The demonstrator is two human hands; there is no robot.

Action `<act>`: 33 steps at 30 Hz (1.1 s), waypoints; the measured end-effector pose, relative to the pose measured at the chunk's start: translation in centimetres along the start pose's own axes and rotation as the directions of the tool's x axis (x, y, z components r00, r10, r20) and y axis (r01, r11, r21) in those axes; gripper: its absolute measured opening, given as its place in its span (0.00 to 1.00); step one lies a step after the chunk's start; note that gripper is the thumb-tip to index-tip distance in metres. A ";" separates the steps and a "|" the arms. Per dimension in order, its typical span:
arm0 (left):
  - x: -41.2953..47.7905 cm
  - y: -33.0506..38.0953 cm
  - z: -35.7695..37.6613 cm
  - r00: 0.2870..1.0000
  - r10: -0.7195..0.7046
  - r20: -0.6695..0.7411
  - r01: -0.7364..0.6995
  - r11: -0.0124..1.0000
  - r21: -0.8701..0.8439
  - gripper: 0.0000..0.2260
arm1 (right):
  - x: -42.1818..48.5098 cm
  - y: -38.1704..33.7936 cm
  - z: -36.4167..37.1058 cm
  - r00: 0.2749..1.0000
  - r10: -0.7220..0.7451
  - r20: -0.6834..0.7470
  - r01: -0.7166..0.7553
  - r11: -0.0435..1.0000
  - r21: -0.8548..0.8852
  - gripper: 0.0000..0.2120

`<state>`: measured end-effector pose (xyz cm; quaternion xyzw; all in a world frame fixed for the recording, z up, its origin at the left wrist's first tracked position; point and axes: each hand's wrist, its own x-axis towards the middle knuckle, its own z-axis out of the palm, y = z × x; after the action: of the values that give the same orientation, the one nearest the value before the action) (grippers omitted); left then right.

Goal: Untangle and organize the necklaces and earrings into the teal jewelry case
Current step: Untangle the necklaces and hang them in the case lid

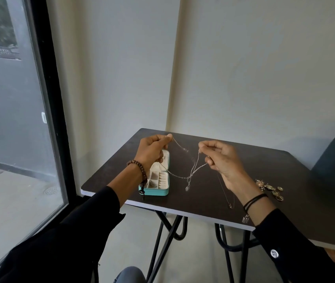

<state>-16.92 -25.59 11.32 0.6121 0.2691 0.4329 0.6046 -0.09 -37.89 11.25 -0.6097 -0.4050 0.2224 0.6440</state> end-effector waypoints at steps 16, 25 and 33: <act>0.6 0.3 -0.5 0.997 -0.001 -0.077 -0.002 0.999 -0.041 0.11 | -0.2 0.3 -1.7 0.997 0.054 -0.054 -0.056 0.998 -0.035 0.08; 0.7 0.4 -0.7 1.000 -0.006 0.003 0.007 0.989 -0.148 0.15 | -1.2 0.6 -2.1 0.998 0.066 -0.020 -0.068 0.982 -0.179 0.11; 0.7 2.1 1.0 0.970 0.022 0.241 -0.032 0.999 0.040 0.11 | -1.5 0.8 -1.0 0.989 -0.013 0.146 0.063 0.938 -0.342 0.12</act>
<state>-16.15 -25.77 13.56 0.6767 0.1950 0.3578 0.6132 0.04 -39.53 10.17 -0.6880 -0.4939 0.1781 0.5009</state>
